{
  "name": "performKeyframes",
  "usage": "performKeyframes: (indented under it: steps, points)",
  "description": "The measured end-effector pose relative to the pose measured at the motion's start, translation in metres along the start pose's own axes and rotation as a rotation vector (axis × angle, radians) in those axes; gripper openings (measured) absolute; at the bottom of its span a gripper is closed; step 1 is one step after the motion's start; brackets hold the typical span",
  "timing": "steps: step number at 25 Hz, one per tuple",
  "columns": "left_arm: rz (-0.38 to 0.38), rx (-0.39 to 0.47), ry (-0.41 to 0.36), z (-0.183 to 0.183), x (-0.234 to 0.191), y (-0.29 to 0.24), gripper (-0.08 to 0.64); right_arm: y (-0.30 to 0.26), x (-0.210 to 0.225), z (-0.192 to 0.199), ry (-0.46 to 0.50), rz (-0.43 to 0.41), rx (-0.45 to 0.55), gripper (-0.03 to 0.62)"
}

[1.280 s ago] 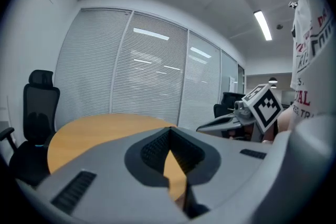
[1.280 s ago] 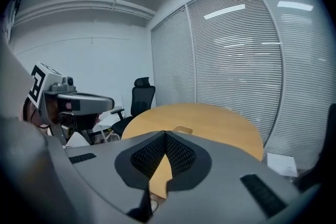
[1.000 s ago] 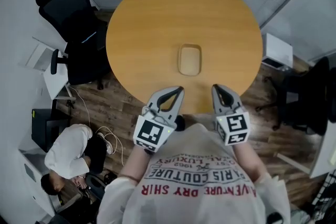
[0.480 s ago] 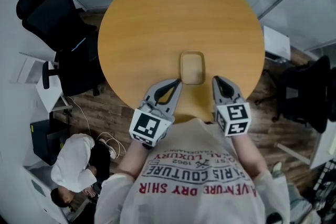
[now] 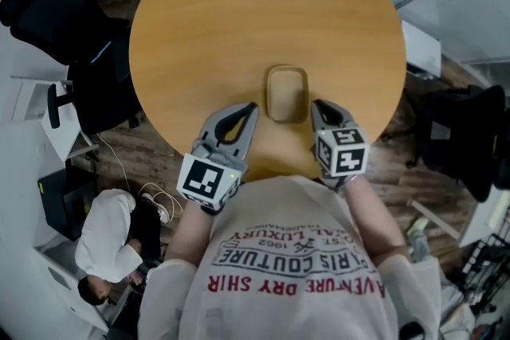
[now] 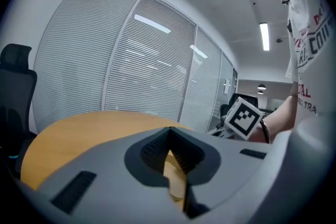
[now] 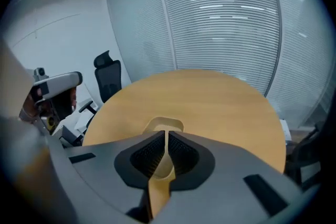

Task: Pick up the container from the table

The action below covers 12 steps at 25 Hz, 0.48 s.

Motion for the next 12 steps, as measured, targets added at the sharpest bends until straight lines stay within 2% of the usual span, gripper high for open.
performKeyframes:
  steps: [2,4,5,12]
  points:
    - [0.002,-0.015,-0.009,0.006,-0.006,-0.006,0.0,-0.018,0.009,0.009,-0.031,0.024,-0.056,0.002]
    - [-0.001,-0.03,-0.01,0.013,-0.011,-0.012,0.0,-0.035,0.014,0.018,-0.049,0.032,-0.128,0.085]
    - [-0.005,-0.035,-0.005,0.016,-0.012,-0.015,0.0,-0.043,0.016,0.022,-0.057,0.031,-0.165,0.102]
    - [-0.038,-0.081,0.045,0.036,-0.024,-0.029,0.0,-0.085,0.023,0.038,-0.077,0.046,-0.295,0.124]
Point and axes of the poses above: the fingertips, and each gripper's own axes: y backward along the fingers, x to its right, z out of its underside, the point moved 2 cm from there along y, backward along the fingers, and after that the axes turned 8 degrees about z, right-handed, at the moved point
